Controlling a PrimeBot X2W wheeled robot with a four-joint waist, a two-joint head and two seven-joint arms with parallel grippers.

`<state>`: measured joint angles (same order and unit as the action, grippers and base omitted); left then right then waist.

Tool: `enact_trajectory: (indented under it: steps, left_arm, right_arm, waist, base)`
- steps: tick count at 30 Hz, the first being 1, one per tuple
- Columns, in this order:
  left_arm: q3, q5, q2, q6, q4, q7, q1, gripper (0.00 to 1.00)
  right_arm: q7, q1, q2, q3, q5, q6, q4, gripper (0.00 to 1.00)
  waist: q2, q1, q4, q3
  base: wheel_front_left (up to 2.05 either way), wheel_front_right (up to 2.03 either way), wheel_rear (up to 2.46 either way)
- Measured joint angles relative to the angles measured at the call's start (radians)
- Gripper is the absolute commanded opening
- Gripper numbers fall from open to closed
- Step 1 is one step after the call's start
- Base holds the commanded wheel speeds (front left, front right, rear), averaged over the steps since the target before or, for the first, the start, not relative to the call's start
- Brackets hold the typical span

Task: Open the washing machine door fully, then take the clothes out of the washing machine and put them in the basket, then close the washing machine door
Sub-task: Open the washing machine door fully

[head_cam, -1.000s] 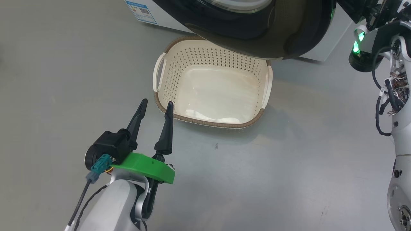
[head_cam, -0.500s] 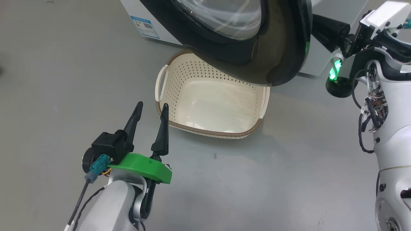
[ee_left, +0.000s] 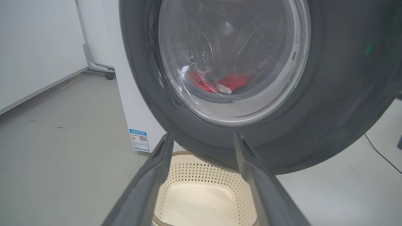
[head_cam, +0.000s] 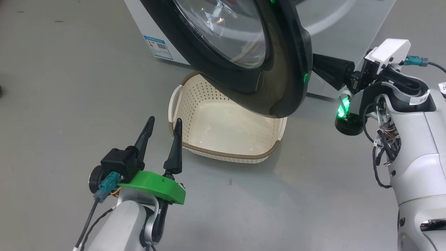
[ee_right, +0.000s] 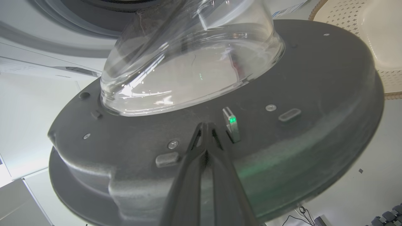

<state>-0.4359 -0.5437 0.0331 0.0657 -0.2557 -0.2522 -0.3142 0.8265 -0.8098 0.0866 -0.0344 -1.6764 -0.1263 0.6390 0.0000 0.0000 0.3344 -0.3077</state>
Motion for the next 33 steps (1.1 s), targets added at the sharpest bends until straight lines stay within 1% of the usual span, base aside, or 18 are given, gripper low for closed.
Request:
enact_trajectory:
  steps: [11,21,27,33]
  left_arm:
    - [0.001,0.013,0.0,0.0,-0.002,0.0,0.01,1.0]
    - [-0.001,0.018,0.0,0.0,-0.001,0.0,0.019,1.0]
    - [-0.003,0.018,0.0,0.0,-0.001,0.0,0.023,1.0]
    - [-0.006,0.017,0.0,-0.001,-0.002,0.0,0.026,1.0]
  right_arm:
    - [0.03,0.033,-0.012,-0.036,-0.048,0.0,0.01,0.0]
    - [0.048,0.058,-0.015,-0.096,-0.079,0.0,0.008,0.0]
    - [0.061,0.073,-0.013,-0.173,-0.171,0.0,-0.01,0.0]
    - [0.066,0.1,-0.015,-0.254,-0.234,0.0,-0.037,0.0]
  waist:
    - [0.0,0.0,0.005,0.024]
    - [0.0,0.0,0.015,0.027]
    - [0.0,0.0,0.025,0.029]
    - [0.0,0.0,0.032,0.038]
  base:
    - [0.0,0.0,0.0]
    - [0.0,0.0,0.0]
    - [0.0,0.0,0.0]
    - [0.0,0.0,0.0]
